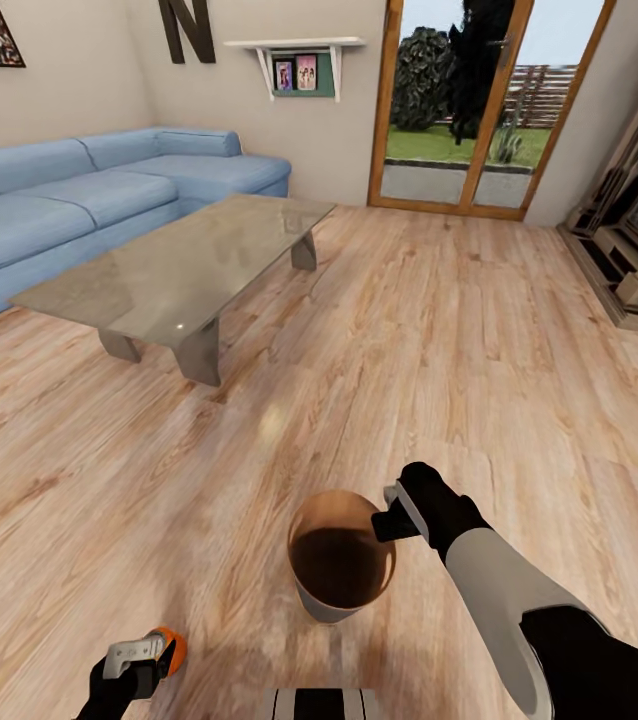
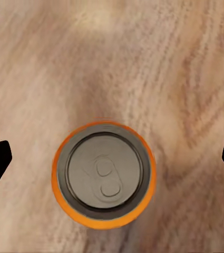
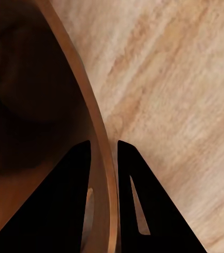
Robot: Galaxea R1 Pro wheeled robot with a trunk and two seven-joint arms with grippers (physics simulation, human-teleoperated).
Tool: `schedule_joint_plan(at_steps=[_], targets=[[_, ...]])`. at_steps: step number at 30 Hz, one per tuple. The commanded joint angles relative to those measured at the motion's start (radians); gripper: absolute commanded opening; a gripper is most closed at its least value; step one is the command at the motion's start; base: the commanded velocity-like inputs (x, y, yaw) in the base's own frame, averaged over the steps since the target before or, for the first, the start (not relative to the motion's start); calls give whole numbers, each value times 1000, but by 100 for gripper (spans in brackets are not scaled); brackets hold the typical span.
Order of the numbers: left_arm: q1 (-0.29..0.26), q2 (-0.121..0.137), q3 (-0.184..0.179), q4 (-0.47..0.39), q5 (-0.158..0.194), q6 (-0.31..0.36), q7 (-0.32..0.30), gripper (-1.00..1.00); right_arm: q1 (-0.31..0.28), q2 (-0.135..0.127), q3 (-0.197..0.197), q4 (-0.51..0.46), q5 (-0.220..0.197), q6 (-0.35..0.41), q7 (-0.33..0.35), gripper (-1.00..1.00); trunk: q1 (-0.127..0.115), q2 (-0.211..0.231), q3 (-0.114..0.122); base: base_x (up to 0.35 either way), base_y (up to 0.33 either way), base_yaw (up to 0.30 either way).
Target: Put the three can of soda from the living room inside the tash can in the kitchen.
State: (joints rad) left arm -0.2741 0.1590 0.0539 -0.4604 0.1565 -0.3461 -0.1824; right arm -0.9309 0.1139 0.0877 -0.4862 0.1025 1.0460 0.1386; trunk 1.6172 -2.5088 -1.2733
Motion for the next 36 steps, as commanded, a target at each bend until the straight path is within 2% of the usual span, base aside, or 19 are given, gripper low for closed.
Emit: schedule_joint_plan(at_steps=[1, 16, 25, 36], targets=[[0, 0, 0, 0, 0, 0, 0, 100, 0, 0, -2, 0, -28, 1, 4, -100, 0, 0, 0, 228, 25, 0], [1, 0, 1, 0, 0, -2, 1, 100, -1, -3, -6, -8, -28, 1, 4, -100, 0, 0, 0, 35, 3, 0], [1, 1, 0, 4, -1, -2, 1, 100, -32, -1, -12, -17, -33, 1, 4, -100, 0, 0, 0, 0, 0, 0], [1, 1, 0, 9, -5, -2, 1, 100, -40, 0, -13, -21, -34, 1, 5, -100, 0, 0, 0, 0, 0, 0]])
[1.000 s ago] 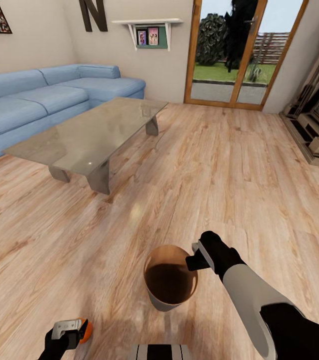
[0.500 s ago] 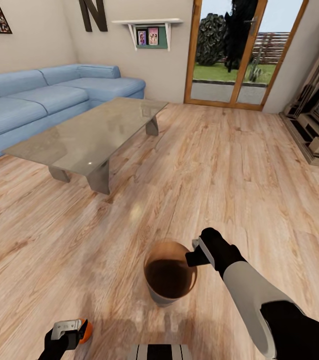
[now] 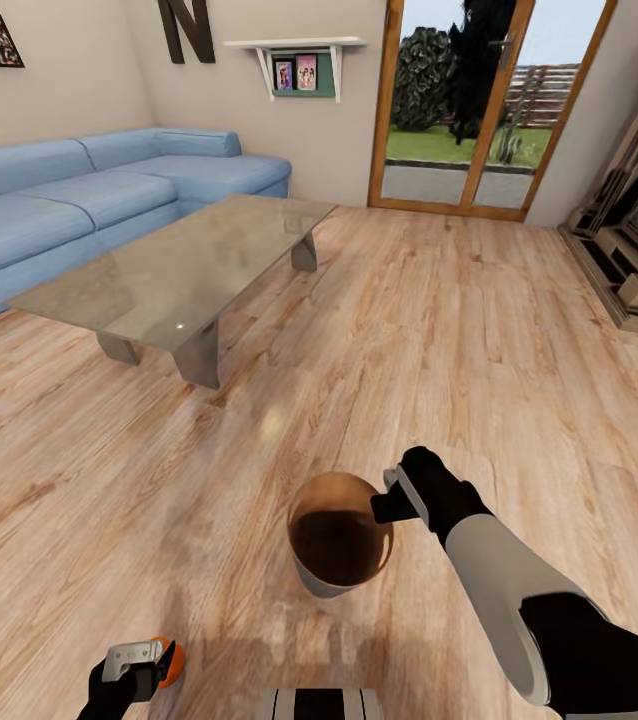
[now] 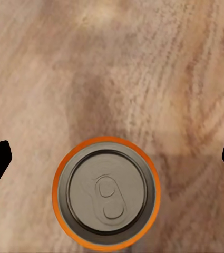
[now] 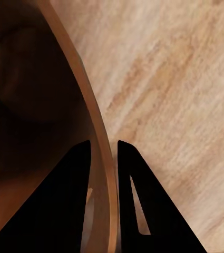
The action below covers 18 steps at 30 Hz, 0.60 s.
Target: Put the three can of soda from the living room inside the tash can in the kitchen.
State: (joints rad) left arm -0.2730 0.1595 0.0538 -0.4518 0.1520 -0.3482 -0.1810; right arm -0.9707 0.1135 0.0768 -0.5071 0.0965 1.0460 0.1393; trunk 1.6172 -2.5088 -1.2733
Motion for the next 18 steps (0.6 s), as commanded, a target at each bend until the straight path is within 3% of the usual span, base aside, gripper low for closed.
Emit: schedule_joint_plan(at_steps=[1, 9, 18], targets=[[0, 0, 0, 0, -1, 0, 0, 100, 0, 0, -2, -1, -29, 1, 4, -100, 0, 0, 0, 0, 0, 0], [0, 0, 0, 3, -2, 0, 0, 100, 8, -3, 1, -208, -31, 1, 4, -100, 0, 0, 0, 0, 0, 0], [0, 0, 0, 4, -4, 2, -1, 100, 10, -6, -3, -259, -32, 1, 5, -100, 3, -2, -27, 0, 0, 0]])
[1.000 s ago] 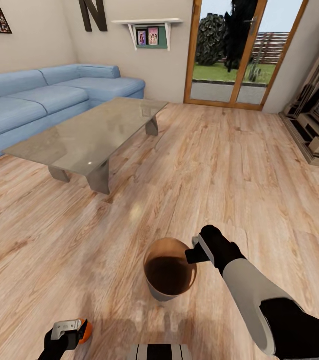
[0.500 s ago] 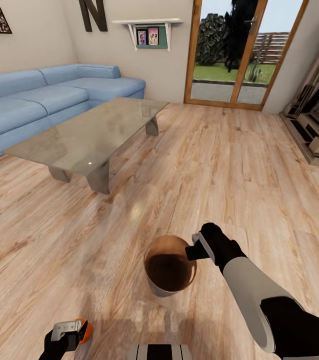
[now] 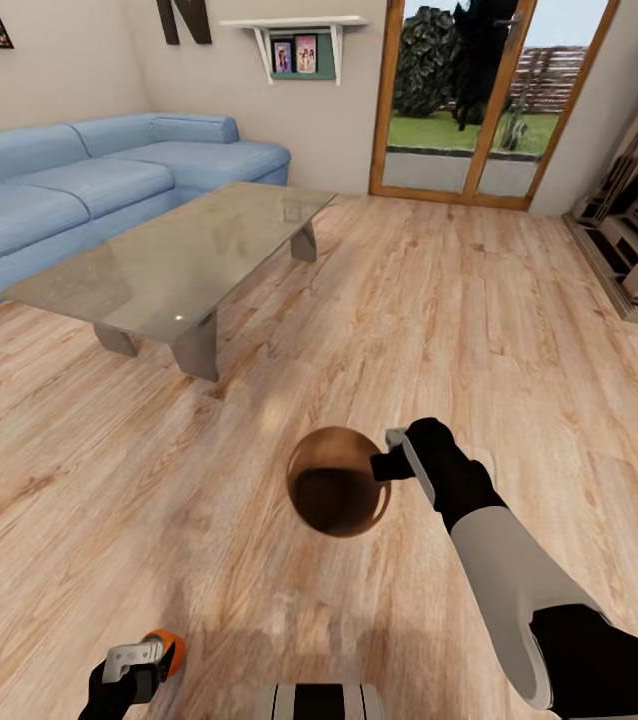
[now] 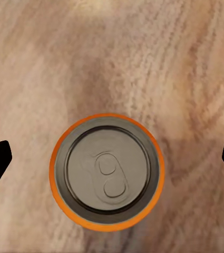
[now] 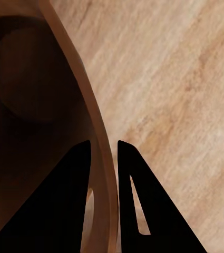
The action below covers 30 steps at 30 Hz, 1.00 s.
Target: Put the three can of soda from the living room inside the tash can in the kitchen.
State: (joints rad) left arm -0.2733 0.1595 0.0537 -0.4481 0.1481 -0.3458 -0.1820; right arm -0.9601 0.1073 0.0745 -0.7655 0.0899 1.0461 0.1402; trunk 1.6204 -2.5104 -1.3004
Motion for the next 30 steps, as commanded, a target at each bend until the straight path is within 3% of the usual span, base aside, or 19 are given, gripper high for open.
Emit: schedule_joint_plan(at_steps=[1, 7, 12, 30], targets=[[0, 0, 0, 0, 0, -1, 0, 100, 0, 0, -1, -2, -25, 1, 4, -100, 0, 0, 0, 0, 0, 0], [0, 0, 0, -1, 1, -1, 0, 100, 0, 0, -1, -3, -25, 1, 4, -100, 0, 0, 0, 0, 0, 0], [0, 0, 0, 0, 0, 2, 0, 100, 0, -1, -1, -3, -25, 1, 4, -100, 2, -1, -19, 0, 0, 0], [0, 0, 0, -9, 1, -1, 0, 100, 1, -6, 1, -3, -25, 1, 7, -100, 2, -1, -19, 59, 0, 0]])
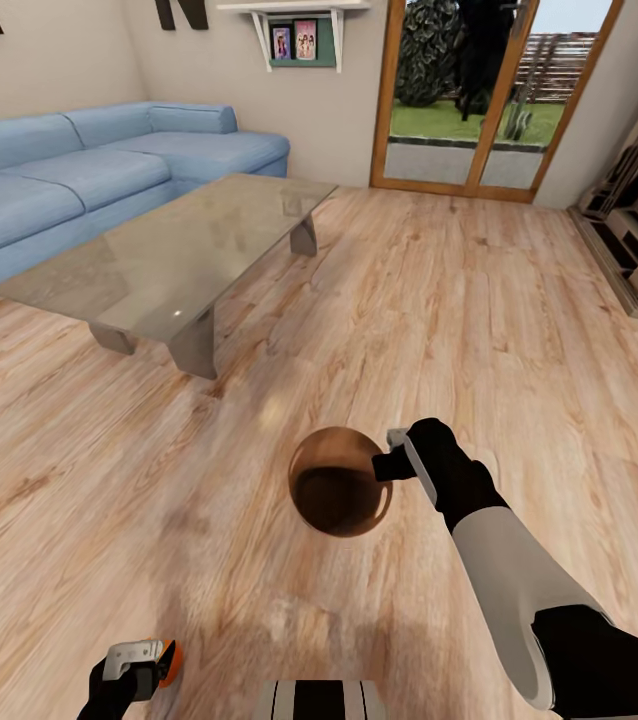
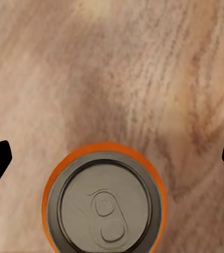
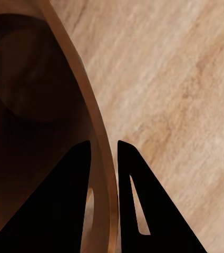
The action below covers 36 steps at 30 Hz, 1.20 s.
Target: Put the three can of soda from the living room inside the tash can in the kitchen.
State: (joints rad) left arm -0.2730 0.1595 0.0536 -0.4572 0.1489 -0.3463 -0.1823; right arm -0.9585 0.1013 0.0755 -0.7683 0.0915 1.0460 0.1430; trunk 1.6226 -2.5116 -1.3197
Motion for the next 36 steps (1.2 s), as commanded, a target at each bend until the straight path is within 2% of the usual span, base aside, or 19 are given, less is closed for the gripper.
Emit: schedule_joint_plan(at_steps=[1, 9, 18, 27, 36], targets=[[0, 0, 0, 0, 0, 0, 0, 100, 0, 0, 0, 0, -27, 1, 4, -100, 0, 0, 0, 46, 0, 0], [0, -1, 1, 1, 1, -1, 1, 100, 0, 1, -1, 0, -27, 1, 7, -100, 0, 0, 0, 12, 0, 0], [0, 0, 0, 9, 0, 1, 0, 100, 0, 0, -2, 0, -27, 1, 8, -100, 4, -2, -35, 0, 0, 0], [0, 0, -1, 9, 1, 0, 1, 100, 0, 0, -1, 0, -27, 1, 7, -100, 4, -2, -35, 0, 0, 0], [0, 0, 0, 9, 1, 3, 0, 100, 0, 1, 0, 1, -27, 1, 7, -100, 8, -4, -66, 0, 0, 0]])
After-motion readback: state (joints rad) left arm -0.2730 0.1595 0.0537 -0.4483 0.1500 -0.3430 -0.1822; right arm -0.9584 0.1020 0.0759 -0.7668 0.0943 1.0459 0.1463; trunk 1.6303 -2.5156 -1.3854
